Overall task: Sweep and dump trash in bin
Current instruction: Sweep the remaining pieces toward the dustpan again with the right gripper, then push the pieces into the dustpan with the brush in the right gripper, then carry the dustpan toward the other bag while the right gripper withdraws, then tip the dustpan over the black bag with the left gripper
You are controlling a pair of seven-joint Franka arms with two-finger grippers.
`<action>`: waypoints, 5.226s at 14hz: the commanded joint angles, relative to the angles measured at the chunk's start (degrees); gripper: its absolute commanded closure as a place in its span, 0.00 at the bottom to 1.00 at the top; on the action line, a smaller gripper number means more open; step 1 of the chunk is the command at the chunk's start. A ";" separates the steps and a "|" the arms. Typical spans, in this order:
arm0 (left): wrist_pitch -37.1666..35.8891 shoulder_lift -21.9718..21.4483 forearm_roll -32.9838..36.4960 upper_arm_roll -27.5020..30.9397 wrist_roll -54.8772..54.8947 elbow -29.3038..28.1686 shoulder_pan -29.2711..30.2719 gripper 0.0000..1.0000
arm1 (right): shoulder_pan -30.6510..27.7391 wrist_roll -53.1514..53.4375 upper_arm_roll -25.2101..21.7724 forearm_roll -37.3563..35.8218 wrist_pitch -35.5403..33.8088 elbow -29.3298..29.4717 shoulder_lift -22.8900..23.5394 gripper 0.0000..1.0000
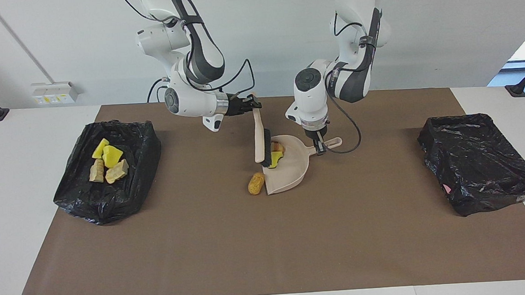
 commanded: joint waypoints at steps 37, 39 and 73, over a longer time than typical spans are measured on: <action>-1.00 -1.38 0.45 0.40 -6.49 -1.16 1.85 1.00 | 17.06 29.59 0.79 -46.36 3.70 21.79 16.64 1.00; -1.00 -1.38 0.45 0.40 -6.23 -1.16 1.85 1.00 | 17.76 30.11 0.87 -46.28 3.61 22.40 16.64 1.00; -9.43 -8.32 1.15 0.66 31.28 11.75 26.08 1.00 | 27.08 45.58 0.70 -33.80 10.02 -13.71 -13.68 1.00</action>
